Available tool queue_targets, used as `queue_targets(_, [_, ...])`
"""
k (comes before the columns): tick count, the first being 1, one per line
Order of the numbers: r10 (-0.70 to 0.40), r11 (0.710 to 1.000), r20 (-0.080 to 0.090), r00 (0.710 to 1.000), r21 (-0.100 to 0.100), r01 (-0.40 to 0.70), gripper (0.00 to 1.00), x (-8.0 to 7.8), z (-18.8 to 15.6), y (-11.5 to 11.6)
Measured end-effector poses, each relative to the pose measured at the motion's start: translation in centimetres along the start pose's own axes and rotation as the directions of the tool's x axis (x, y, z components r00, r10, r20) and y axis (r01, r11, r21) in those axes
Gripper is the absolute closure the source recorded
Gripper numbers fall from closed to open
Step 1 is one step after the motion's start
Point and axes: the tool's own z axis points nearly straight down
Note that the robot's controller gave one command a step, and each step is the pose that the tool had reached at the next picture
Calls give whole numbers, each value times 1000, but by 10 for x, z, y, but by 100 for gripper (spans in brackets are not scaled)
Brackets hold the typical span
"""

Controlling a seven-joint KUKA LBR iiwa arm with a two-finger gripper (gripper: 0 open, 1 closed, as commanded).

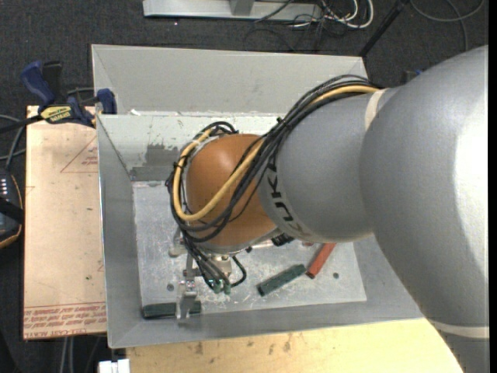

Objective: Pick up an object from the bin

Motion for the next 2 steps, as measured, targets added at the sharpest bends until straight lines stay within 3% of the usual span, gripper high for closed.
queue_targets(1, [4, 1000, 7, 1000, -2, -4, 0, -2, -4, -1])
queue_targets(2, [-180, 984, 19, 984, -4, 180, 100, -2, 56, 17])
